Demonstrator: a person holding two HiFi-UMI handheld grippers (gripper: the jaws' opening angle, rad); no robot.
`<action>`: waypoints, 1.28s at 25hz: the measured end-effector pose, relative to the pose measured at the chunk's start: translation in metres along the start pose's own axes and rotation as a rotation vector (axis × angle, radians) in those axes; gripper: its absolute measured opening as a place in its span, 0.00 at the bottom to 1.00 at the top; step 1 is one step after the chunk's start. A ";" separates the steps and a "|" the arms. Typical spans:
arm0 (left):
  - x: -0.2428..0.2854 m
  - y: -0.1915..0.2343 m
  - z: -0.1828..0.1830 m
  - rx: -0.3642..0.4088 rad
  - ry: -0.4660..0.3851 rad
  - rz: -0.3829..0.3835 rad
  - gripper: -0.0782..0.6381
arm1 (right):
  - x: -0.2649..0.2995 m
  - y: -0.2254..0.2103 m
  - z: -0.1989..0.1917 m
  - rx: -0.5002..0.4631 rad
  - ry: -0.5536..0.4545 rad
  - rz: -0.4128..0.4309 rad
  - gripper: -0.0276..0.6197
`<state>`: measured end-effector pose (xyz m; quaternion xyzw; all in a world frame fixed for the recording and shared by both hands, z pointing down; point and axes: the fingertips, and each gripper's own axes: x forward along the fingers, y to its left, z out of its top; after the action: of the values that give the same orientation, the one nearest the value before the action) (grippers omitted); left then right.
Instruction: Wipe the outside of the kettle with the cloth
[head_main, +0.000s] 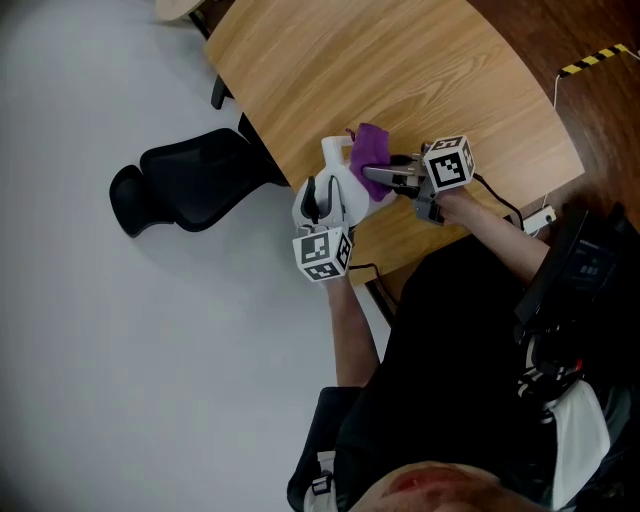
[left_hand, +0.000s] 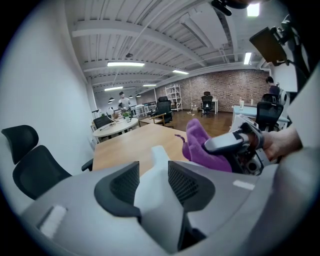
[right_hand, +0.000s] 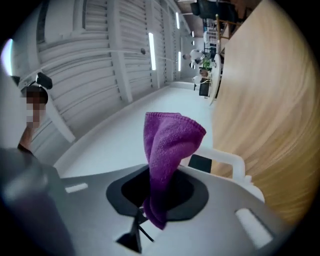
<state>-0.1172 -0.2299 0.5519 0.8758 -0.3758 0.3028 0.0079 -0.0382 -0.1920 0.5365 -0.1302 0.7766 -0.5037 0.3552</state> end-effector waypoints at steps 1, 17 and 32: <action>0.000 -0.002 0.000 0.000 -0.003 0.003 0.22 | 0.002 -0.006 -0.004 -0.002 0.023 -0.007 0.13; 0.000 -0.009 0.006 0.044 -0.043 -0.016 0.23 | 0.009 -0.014 0.023 -0.093 0.033 -0.003 0.14; -0.016 -0.018 0.020 0.094 -0.046 -0.087 0.23 | -0.034 -0.216 -0.073 0.184 0.227 -0.488 0.14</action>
<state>-0.1036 -0.2115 0.5308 0.8974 -0.3231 0.2992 -0.0287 -0.0978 -0.2219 0.7574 -0.2231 0.7080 -0.6542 0.1446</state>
